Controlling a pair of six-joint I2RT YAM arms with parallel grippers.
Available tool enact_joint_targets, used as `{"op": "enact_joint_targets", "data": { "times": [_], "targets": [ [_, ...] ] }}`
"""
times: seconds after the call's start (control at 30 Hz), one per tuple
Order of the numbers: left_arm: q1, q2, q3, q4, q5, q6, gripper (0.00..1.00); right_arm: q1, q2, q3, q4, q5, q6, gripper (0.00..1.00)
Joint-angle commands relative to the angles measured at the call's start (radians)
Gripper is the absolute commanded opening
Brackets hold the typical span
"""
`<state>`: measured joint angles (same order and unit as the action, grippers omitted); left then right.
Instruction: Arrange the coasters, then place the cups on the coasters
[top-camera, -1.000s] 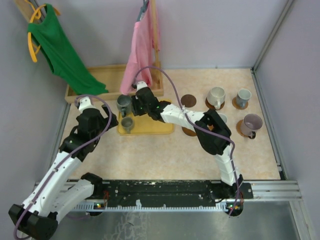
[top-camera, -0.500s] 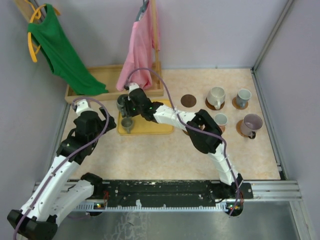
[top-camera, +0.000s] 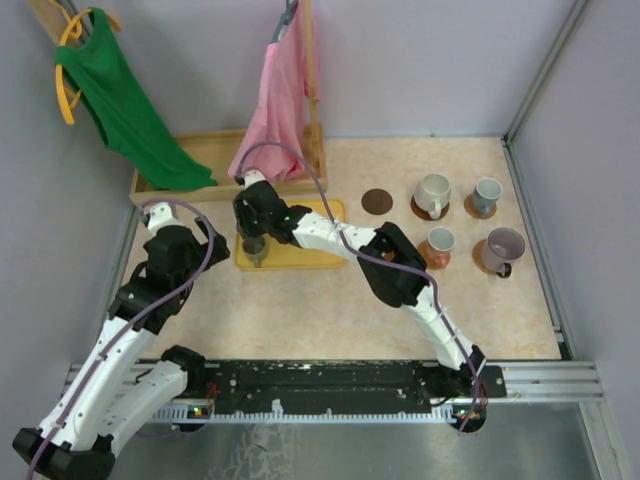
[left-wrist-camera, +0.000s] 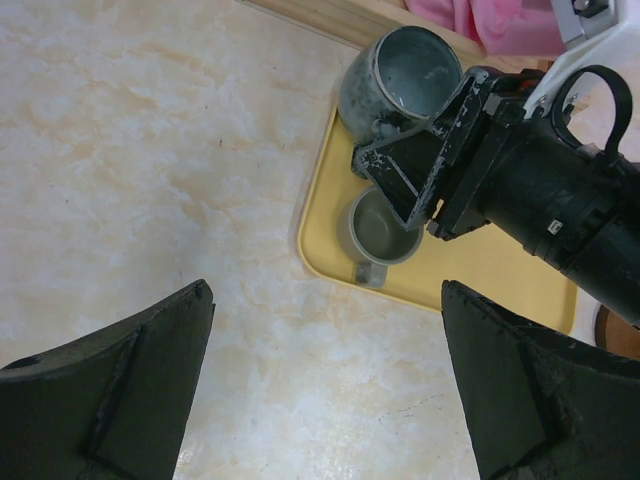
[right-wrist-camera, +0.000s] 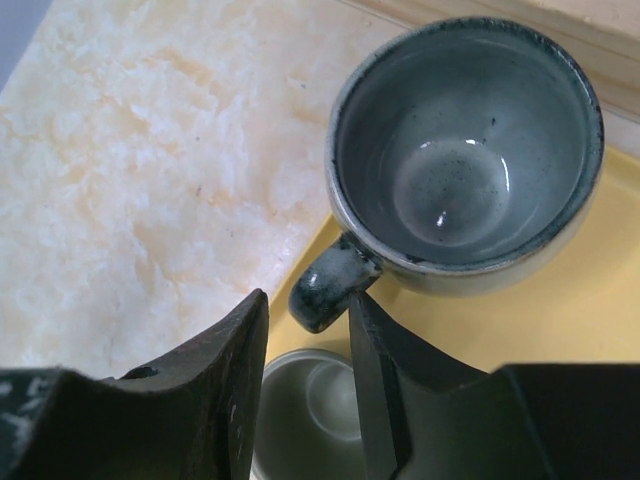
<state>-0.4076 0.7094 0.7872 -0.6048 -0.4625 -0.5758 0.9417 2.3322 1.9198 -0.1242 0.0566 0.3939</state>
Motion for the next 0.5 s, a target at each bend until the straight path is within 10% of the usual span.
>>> {"op": "enact_joint_targets", "data": {
  "times": [0.0, 0.47],
  "targets": [
    [0.005, -0.02, 0.008, -0.01, -0.012, 0.011, 1.0, 0.008, 0.017, 0.063, -0.032, 0.048, -0.001, 0.38],
    [0.005, -0.03, -0.004, -0.009, 0.007, 0.01, 1.0, 0.007, -0.032, -0.027, -0.072, 0.247, 0.043, 0.35]
  ]
}}
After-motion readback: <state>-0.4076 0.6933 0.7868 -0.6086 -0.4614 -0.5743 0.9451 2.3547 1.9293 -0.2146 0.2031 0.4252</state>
